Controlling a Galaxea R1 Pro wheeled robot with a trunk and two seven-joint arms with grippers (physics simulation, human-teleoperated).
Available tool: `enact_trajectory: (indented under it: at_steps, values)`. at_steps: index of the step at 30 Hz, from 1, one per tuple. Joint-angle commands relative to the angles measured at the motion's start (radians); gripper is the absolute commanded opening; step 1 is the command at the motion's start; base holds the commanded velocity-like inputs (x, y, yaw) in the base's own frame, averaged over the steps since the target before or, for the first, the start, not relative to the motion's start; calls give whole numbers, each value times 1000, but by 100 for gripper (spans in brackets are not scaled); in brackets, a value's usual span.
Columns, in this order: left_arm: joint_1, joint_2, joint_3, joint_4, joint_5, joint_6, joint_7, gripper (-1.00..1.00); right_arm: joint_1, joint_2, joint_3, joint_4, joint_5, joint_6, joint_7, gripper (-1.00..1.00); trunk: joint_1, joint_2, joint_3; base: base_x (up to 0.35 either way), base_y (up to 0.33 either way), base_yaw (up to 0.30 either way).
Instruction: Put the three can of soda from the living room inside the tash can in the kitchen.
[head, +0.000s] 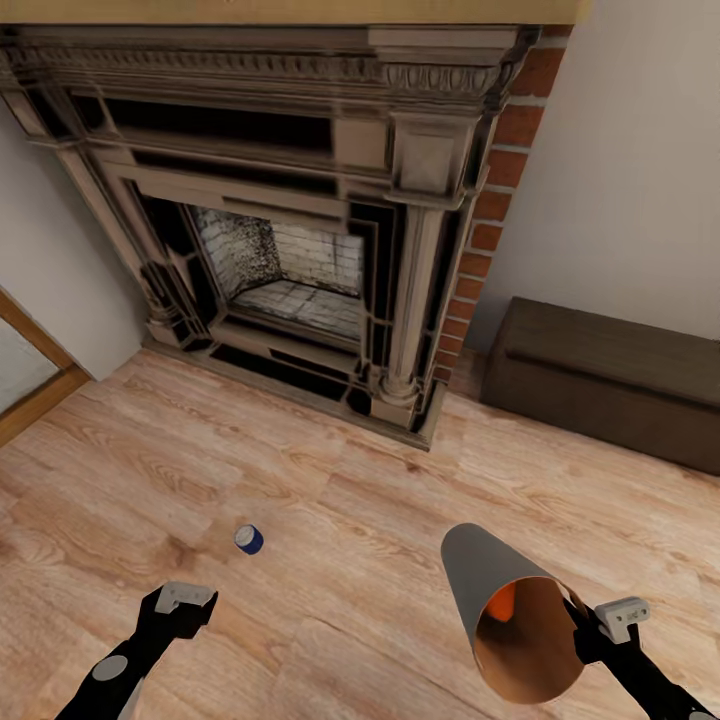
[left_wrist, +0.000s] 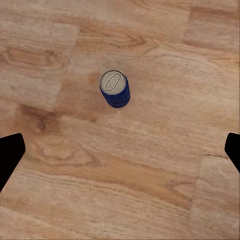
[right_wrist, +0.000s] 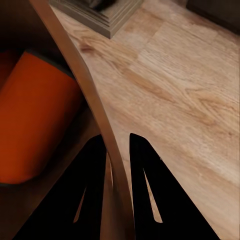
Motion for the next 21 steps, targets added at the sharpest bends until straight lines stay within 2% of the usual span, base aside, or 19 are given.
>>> enact_trajectory:
  at_steps: [1,7,9,13,17,21]
  values:
    - [0,0,0,0,0,0,0,100,0,1,-1,-1,-9,1,11,-100,0,0,1,210,274,-70]
    - [0,0,0,-1,0,1,2,100,0,4,2,-1,-9,4,10,-100,0,0,2,210,275,-27]
    - [0,0,0,-1,0,1,2,100,0,3,4,-1,-9,33,11,-100,0,0,1,211,275,-56]
    - [0,-1,0,-1,0,0,2,100,0,-5,9,-3,-7,165,21,-100,0,0,-2,217,269,-135]
    - [0,0,0,0,-1,0,2,100,0,-6,9,-5,-8,192,34,-100,0,0,-4,256,177,-208]
    - [0,-1,0,0,-1,1,1,100,0,-8,6,-6,-8,199,38,-100,0,0,-4,290,-9,-230]
